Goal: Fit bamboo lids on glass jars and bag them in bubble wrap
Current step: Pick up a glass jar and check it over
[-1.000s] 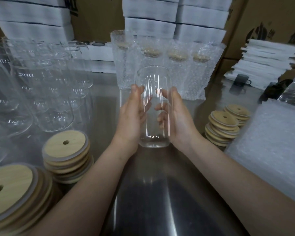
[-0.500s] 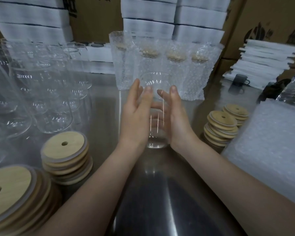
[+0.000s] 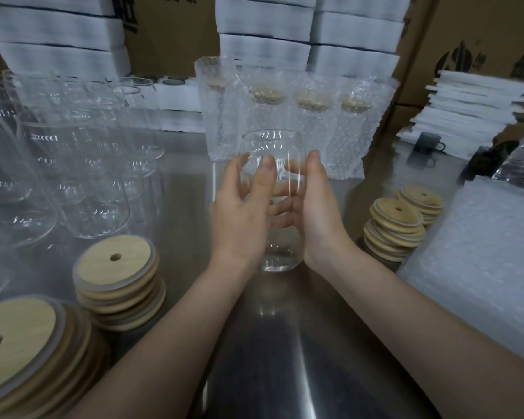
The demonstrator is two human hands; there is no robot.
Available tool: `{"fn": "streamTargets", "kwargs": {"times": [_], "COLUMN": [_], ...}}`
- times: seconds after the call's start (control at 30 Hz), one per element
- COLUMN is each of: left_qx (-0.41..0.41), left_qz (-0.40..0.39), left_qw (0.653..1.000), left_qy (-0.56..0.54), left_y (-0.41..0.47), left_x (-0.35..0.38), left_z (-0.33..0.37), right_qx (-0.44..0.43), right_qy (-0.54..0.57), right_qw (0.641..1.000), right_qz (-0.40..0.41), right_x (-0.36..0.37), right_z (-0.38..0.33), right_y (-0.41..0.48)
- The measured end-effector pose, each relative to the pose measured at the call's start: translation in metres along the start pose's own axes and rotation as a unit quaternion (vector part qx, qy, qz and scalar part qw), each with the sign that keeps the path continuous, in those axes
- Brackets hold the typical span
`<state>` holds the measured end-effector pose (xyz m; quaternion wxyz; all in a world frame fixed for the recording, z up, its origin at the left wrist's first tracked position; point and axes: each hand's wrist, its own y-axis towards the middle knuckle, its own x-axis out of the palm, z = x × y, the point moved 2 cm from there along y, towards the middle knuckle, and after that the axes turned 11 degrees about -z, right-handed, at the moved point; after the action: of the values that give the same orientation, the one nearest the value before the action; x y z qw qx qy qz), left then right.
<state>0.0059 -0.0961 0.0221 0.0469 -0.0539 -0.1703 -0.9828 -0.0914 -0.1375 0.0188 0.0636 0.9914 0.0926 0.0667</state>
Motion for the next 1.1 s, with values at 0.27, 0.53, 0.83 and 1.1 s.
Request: {"fn": "streamTargets", "kwargs": {"times": [0.27, 0.53, 0.83, 1.1], "left_qx": [-0.068, 0.024, 0.011, 0.021], "left_qz": [-0.048, -0.022, 0.047, -0.048], "left_qw": [0.980, 0.994, 0.989, 0.997], "left_qy": [-0.178, -0.102, -0.137, -0.060], "left_y": [0.007, 0.014, 0.017, 0.007], "left_x": [-0.003, -0.016, -0.017, 0.001], "left_z": [-0.008, -0.010, -0.011, -0.005], "right_qx": [0.044, 0.075, 0.050, -0.022], "right_qy": [0.115, 0.194, 0.124, 0.015], "right_qw": [0.990, 0.962, 0.980, 0.999], "right_qz": [-0.073, -0.177, -0.150, -0.048], "right_x": [-0.007, 0.001, 0.001, 0.003], "right_z": [0.000, 0.004, 0.010, 0.002], "right_y": [-0.003, -0.004, -0.006, -0.003]}}
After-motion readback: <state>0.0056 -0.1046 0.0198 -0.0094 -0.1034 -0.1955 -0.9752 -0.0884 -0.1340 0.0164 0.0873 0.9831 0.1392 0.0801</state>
